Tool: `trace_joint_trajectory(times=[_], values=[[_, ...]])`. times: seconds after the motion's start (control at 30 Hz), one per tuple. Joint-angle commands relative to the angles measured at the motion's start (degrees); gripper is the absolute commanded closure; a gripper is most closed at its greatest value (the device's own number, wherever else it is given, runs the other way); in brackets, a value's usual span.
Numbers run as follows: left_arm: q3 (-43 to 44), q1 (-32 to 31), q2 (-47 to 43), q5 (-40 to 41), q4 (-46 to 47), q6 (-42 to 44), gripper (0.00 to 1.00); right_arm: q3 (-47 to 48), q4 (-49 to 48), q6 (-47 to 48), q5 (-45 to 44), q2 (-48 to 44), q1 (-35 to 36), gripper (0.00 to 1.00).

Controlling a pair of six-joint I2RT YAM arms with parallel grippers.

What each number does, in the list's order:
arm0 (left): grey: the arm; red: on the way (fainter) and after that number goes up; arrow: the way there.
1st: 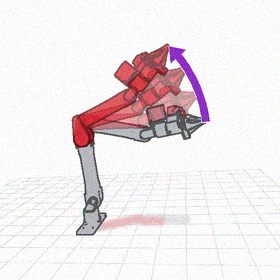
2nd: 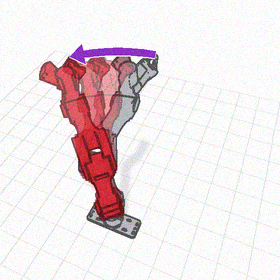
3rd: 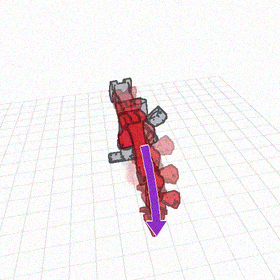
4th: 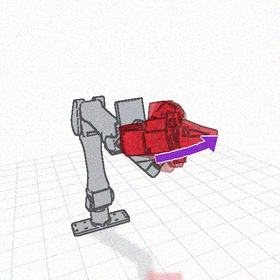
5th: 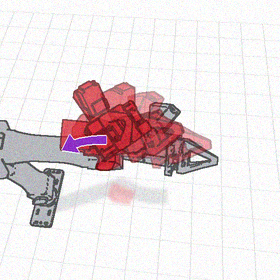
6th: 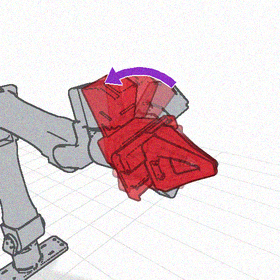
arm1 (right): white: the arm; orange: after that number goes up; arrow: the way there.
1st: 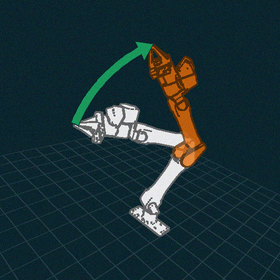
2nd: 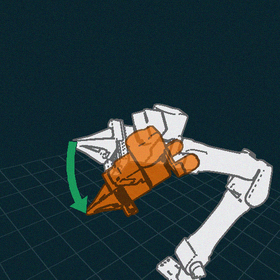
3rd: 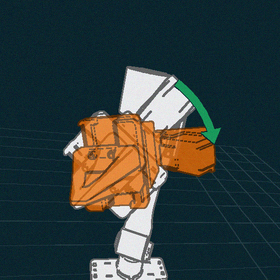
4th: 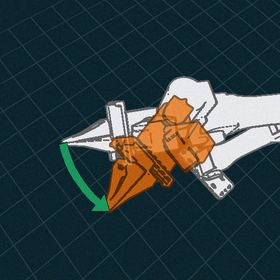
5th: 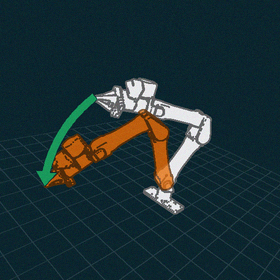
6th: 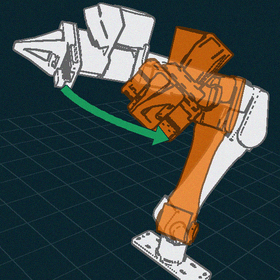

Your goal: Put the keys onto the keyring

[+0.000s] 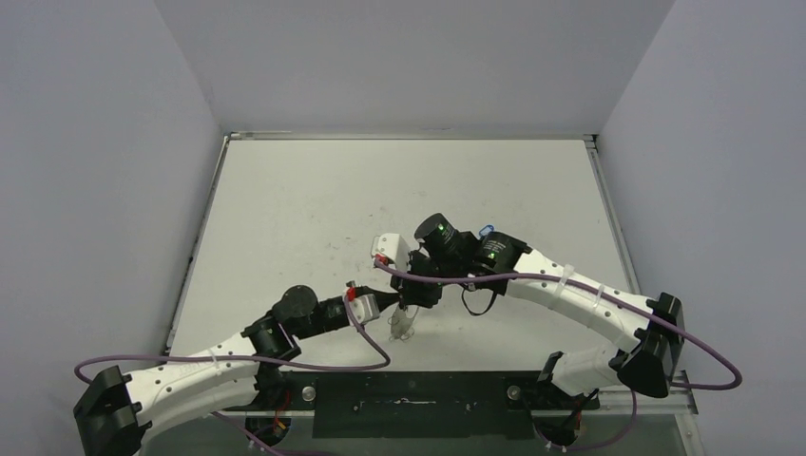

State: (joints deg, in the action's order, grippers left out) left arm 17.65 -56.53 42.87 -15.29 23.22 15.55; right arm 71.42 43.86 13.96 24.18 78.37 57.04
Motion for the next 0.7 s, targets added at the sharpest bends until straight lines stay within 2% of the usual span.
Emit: trace_joint_trajectory(times=[0.0,0.2,0.33,0.5,0.67], values=[[-2.34,-0.11,-2.15,1.03,5.86,-1.95,1.00,-3.69,-7.72,0.70,1.14,-5.52,-1.52,0.73],[-7.36,-0.12,-3.42,3.00,16.01,-5.00,1.00,-13.13,-19.41,3.16,12.62,-13.25,-6.87,0.67],[-10.20,-0.16,-3.03,3.76,23.41,-6.45,1.00,-18.61,-26.58,4.98,16.37,-16.92,-7.38,0.62],[-12.39,-0.16,-1.82,3.63,30.59,-8.33,1.00,-21.21,-30.89,4.67,19.18,-16.64,-7.38,0.60],[-12.24,-0.17,-1.32,3.10,31.18,-8.52,1.00,-21.57,-34.41,2.21,20.43,-14.10,-7.38,0.60]])
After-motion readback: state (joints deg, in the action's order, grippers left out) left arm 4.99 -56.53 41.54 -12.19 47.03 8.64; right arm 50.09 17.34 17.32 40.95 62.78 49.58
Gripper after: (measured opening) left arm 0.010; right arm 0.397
